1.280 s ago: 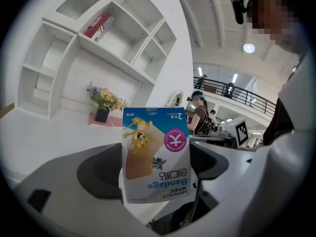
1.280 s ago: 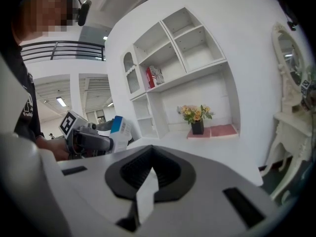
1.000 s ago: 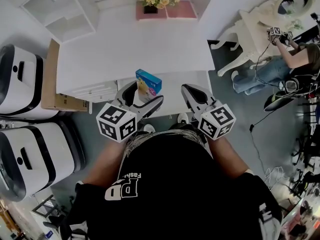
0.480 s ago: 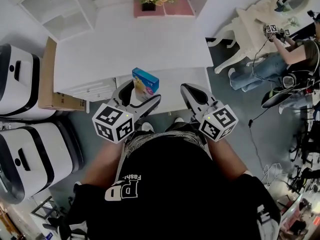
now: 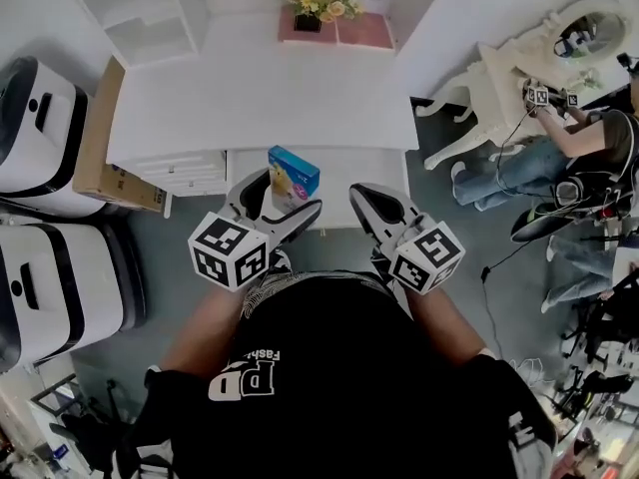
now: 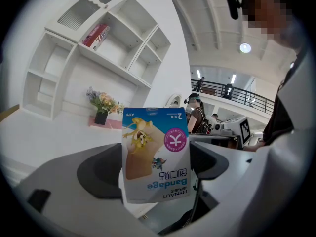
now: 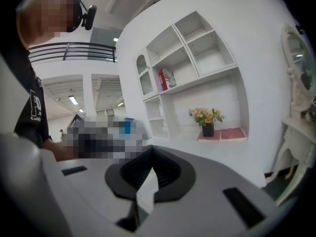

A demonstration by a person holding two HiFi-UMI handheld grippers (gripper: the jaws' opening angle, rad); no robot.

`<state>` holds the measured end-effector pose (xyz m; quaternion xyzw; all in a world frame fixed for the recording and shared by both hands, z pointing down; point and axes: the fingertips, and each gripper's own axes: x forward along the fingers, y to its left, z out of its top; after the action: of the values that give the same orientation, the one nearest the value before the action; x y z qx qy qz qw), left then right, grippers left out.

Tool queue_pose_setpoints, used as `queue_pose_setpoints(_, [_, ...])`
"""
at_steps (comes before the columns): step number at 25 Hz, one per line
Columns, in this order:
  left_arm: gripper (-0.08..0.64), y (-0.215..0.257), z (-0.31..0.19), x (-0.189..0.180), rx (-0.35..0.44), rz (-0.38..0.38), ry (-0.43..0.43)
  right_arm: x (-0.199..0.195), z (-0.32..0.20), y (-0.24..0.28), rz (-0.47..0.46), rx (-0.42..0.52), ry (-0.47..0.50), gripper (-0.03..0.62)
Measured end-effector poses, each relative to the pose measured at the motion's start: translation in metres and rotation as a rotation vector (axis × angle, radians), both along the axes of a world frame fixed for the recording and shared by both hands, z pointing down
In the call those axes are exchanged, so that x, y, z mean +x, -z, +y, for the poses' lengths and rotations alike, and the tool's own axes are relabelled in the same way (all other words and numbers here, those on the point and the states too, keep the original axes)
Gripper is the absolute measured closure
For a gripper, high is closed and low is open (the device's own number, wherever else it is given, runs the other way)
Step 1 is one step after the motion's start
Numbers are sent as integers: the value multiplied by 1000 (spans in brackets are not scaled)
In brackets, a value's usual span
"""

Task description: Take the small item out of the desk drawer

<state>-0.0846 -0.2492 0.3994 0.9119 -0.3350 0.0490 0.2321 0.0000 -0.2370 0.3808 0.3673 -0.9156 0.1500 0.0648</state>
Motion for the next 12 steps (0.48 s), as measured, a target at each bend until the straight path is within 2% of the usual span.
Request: queue_pose_setpoints(12, [141, 8, 64, 55, -7, -23, 58, 71, 68, -1, -9, -4, 15, 584])
